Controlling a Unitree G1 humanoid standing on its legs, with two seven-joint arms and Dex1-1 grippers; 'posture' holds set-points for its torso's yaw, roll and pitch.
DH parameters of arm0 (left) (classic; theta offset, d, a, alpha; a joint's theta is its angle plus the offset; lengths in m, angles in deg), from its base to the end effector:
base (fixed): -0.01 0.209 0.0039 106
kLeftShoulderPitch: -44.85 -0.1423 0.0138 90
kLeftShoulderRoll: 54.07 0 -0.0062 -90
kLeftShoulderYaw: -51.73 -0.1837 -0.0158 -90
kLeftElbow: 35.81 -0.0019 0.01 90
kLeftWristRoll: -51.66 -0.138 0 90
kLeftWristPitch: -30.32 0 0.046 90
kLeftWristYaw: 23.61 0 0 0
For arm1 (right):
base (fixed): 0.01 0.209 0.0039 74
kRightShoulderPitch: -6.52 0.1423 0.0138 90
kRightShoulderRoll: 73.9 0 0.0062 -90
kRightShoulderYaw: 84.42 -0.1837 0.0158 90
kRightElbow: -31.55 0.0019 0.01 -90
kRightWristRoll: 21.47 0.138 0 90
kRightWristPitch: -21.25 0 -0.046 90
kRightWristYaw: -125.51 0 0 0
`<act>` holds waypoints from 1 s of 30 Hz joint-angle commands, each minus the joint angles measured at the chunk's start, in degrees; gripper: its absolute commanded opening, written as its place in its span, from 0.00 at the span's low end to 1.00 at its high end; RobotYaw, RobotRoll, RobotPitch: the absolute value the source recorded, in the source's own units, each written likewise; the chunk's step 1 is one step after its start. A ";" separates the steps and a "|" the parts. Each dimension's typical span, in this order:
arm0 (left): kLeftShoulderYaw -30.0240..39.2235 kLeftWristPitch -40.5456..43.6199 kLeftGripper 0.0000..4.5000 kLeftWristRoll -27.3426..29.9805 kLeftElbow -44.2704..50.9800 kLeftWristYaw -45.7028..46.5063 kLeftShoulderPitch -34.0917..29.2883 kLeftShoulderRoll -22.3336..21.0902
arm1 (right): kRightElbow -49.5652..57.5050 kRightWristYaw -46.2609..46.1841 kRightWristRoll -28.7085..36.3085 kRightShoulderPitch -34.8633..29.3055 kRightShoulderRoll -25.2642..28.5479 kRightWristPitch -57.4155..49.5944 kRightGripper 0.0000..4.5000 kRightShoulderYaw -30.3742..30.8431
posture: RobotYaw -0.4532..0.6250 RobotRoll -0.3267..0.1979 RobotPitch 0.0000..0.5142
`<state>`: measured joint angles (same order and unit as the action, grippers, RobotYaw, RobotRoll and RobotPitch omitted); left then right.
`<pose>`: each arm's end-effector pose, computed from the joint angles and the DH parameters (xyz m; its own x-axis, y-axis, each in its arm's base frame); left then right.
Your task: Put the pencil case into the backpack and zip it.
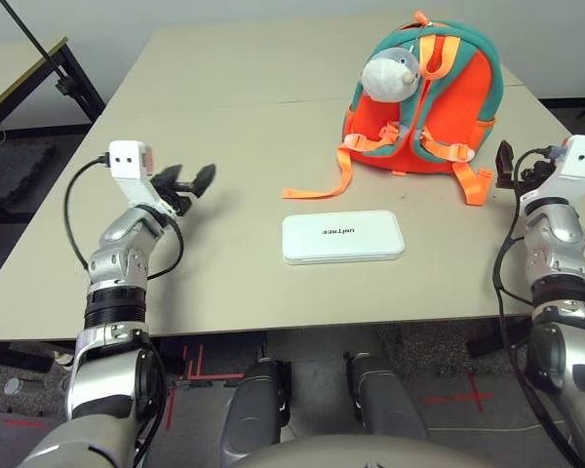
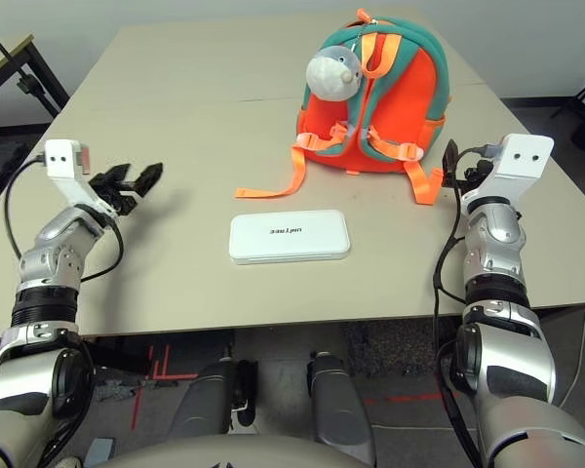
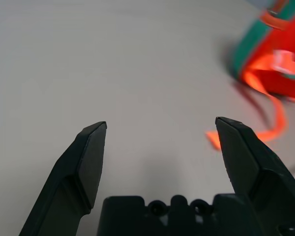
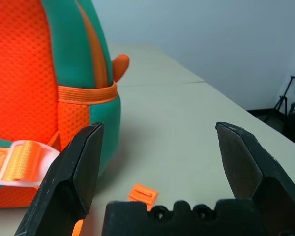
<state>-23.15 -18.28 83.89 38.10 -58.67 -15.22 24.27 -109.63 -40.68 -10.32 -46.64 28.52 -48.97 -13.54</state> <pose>0.2838 0.2637 0.1322 0.8488 -0.5057 -0.1546 0.4212 0.8232 -0.3806 0.2932 -0.3036 0.1106 0.9611 -0.1667 0.2201 0.1892 0.9782 -0.0853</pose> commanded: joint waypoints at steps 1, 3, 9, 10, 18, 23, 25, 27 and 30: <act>0.94 13.71 0.98 5.64 1.80 -0.66 -0.49 -1.38 | 2.52 1.52 -0.91 -1.43 -0.05 0.02 1.00 1.40 | 0.32 0.62 0.19; 2.27 19.45 0.98 8.22 1.65 -0.14 0.11 -1.53 | 3.27 1.88 -0.73 -1.74 0.02 -0.51 1.00 1.39 | 0.32 0.62 0.19; 6.47 36.61 0.98 13.68 -3.32 0.86 2.36 -1.10 | 6.16 3.76 -2.06 -3.45 0.76 -2.39 1.00 3.00 | 0.31 0.62 0.19; 6.93 38.15 0.98 14.06 -3.98 0.80 2.64 -0.85 | 6.75 4.11 -2.05 -3.74 0.86 -2.99 1.00 3.25 | 0.31 0.62 0.18; 6.38 38.19 0.98 12.86 -8.65 0.37 5.06 1.43 | 9.10 4.65 -2.66 -4.72 1.30 -5.21 1.00 3.73 | 0.30 0.62 0.18; 4.73 38.23 0.98 12.41 -12.85 -0.25 7.63 2.87 | 9.74 4.81 -3.24 -5.20 1.38 -5.31 1.00 4.12 | 0.28 0.62 0.17; 3.83 38.85 0.98 12.49 -13.44 -0.66 8.17 3.34 | 10.06 4.67 -3.35 -5.41 1.42 -5.25 1.00 4.24 | 0.28 0.62 0.17; 2.66 38.91 0.98 12.23 -13.91 -1.01 8.44 3.62 | 10.41 4.57 -3.37 -5.62 1.41 -5.34 1.00 4.24 | 0.28 0.62 0.17; 1.09 39.04 0.98 11.86 -14.88 -1.75 8.79 3.87 | 11.05 4.44 -3.62 -6.05 1.40 -5.42 1.00 4.19 | 0.28 0.62 0.17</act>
<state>-20.91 20.17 96.81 24.25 -59.51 -7.23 28.19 -99.97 -36.14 -13.42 -51.62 29.68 -53.99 -9.87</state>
